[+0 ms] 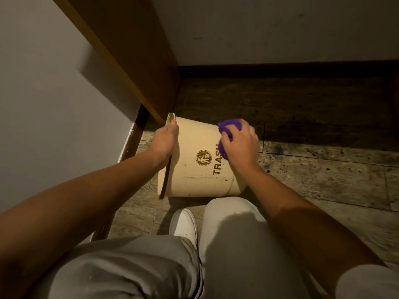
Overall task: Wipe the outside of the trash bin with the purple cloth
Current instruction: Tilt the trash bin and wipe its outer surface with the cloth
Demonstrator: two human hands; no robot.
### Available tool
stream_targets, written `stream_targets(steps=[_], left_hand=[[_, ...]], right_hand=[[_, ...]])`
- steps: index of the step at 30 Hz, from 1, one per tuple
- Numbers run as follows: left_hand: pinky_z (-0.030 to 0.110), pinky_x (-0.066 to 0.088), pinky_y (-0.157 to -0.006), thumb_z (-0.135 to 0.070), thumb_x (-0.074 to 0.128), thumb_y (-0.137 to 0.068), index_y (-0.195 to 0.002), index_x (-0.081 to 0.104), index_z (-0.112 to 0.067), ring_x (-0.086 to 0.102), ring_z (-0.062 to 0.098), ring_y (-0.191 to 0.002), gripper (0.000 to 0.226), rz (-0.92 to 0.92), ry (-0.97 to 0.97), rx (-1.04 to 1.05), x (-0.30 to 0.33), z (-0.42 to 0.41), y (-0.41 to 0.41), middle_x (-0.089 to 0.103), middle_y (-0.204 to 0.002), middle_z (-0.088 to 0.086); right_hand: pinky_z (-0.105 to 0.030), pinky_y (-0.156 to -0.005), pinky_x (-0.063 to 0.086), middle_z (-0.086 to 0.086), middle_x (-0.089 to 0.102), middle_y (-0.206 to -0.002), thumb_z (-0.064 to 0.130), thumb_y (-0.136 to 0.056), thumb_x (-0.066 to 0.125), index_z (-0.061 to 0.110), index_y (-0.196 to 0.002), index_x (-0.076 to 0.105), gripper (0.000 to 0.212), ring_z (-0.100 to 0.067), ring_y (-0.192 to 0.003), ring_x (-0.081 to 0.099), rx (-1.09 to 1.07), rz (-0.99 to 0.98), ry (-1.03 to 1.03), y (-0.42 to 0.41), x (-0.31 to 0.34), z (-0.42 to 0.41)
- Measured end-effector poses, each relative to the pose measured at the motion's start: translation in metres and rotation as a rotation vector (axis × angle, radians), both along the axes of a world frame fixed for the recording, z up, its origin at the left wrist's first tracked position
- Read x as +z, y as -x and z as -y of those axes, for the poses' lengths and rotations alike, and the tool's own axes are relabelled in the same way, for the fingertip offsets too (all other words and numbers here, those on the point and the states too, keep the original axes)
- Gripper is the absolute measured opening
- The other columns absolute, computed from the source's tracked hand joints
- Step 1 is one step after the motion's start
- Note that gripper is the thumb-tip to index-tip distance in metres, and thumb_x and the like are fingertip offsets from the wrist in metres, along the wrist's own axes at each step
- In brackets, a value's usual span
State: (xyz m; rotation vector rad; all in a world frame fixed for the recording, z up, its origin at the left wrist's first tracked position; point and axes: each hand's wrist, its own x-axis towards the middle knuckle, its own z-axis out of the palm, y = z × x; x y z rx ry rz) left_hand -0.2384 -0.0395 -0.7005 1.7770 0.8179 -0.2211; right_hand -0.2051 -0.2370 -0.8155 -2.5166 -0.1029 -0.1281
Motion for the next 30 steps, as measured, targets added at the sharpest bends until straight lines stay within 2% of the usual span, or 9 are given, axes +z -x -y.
stream_targets(steps=[3, 5, 9, 14, 18, 21, 24, 27, 30], left_hand=[[0.045, 0.032, -0.118, -0.047, 0.035, -0.111, -0.158, 0.041, -0.010, 0.046, 0.029, -0.139, 0.061, 0.075, -0.080, 0.010, 0.001, -0.004, -0.006, 0.052, -0.148, 0.011], [0.039, 0.034, -0.107, -0.046, 0.034, -0.111, -0.158, 0.040, -0.008, 0.047, 0.025, -0.131, 0.060, 0.100, -0.135, -0.001, 0.002, -0.006, -0.008, 0.053, -0.139, 0.008], [0.038, 0.040, -0.099, -0.045, 0.033, -0.112, -0.142, 0.057, -0.008, 0.054, 0.022, -0.117, 0.054, 0.112, -0.182, -0.045, 0.000, -0.011, -0.007, 0.060, -0.123, 0.007], [0.038, 0.036, -0.096, -0.048, 0.031, -0.111, -0.152, 0.048, -0.009, 0.049, 0.018, -0.117, 0.058, 0.130, -0.217, -0.032, 0.005, -0.011, -0.010, 0.054, -0.124, 0.001], [0.043, 0.050, -0.100, -0.058, 0.034, -0.107, -0.147, 0.055, -0.020, 0.068, 0.025, -0.115, 0.059, 0.077, 0.002, -0.052, 0.012, -0.009, -0.008, 0.070, -0.129, 0.007], [0.036, 0.064, -0.082, -0.062, 0.030, -0.107, -0.128, 0.066, -0.030, 0.079, 0.018, -0.099, 0.052, 0.035, 0.254, -0.083, 0.019, -0.005, -0.009, 0.082, -0.110, 0.001], [0.030, 0.059, -0.088, -0.058, 0.029, -0.109, -0.142, 0.059, -0.025, 0.070, 0.017, -0.118, 0.055, 0.075, 0.271, -0.079, 0.016, -0.003, -0.008, 0.073, -0.129, 0.002], [0.042, 0.057, -0.096, -0.047, 0.034, -0.111, -0.138, 0.062, -0.017, 0.070, 0.026, -0.119, 0.049, 0.117, 0.189, -0.062, 0.008, -0.009, -0.004, 0.071, -0.129, 0.013], [0.045, 0.057, -0.091, -0.047, 0.036, -0.111, -0.140, 0.059, -0.027, 0.071, 0.028, -0.114, 0.042, 0.106, 0.146, -0.067, 0.003, -0.016, -0.002, 0.072, -0.126, 0.010]], right_hand=[[-0.045, -0.093, 0.049, -0.015, 0.051, -0.142, 0.040, -0.100, 0.047, 0.021, -0.133, 0.060, 0.040, -0.032, -0.122, 0.052, -0.042, -0.235, 0.142, 0.010, -0.036, 0.041], [-0.041, -0.089, 0.047, -0.016, 0.052, -0.139, 0.034, -0.102, 0.053, 0.017, -0.136, 0.058, 0.039, -0.032, -0.115, 0.056, -0.090, -0.343, 0.132, 0.025, -0.054, 0.059], [-0.033, -0.079, 0.041, -0.013, 0.060, -0.126, 0.027, -0.101, 0.055, 0.013, -0.127, 0.063, 0.031, -0.029, -0.103, 0.060, -0.165, -0.246, -0.025, 0.023, -0.040, 0.051], [-0.030, -0.081, 0.044, -0.006, 0.064, -0.120, 0.032, -0.102, 0.057, 0.017, -0.126, 0.066, 0.030, -0.021, -0.102, 0.061, -0.155, -0.094, -0.206, -0.030, 0.039, 0.041], [-0.022, -0.077, 0.043, 0.005, 0.066, -0.113, 0.040, -0.099, 0.060, 0.024, -0.124, 0.069, 0.032, -0.010, -0.097, 0.060, 0.027, -0.025, -0.395, -0.047, 0.098, -0.003], [-0.030, -0.092, 0.043, 0.000, 0.058, -0.138, 0.050, -0.099, 0.055, 0.029, -0.143, 0.055, 0.049, -0.018, -0.121, 0.054, 0.184, -0.031, -0.472, -0.029, 0.110, -0.057], [-0.044, -0.107, 0.040, -0.006, 0.035, -0.161, 0.052, -0.101, 0.047, 0.037, -0.153, 0.041, 0.055, -0.029, -0.144, 0.034, 0.305, 0.058, -0.285, 0.008, 0.081, -0.085], [-0.050, -0.102, 0.045, -0.009, 0.041, -0.156, 0.045, -0.102, 0.048, 0.032, -0.147, 0.049, 0.047, -0.031, -0.136, 0.040, 0.298, 0.198, -0.093, 0.020, 0.043, -0.080], [-0.048, -0.097, 0.048, -0.010, 0.045, -0.150, 0.042, -0.099, 0.049, 0.032, -0.141, 0.050, 0.043, -0.032, -0.127, 0.045, 0.238, 0.176, -0.009, 0.011, 0.022, -0.067]])
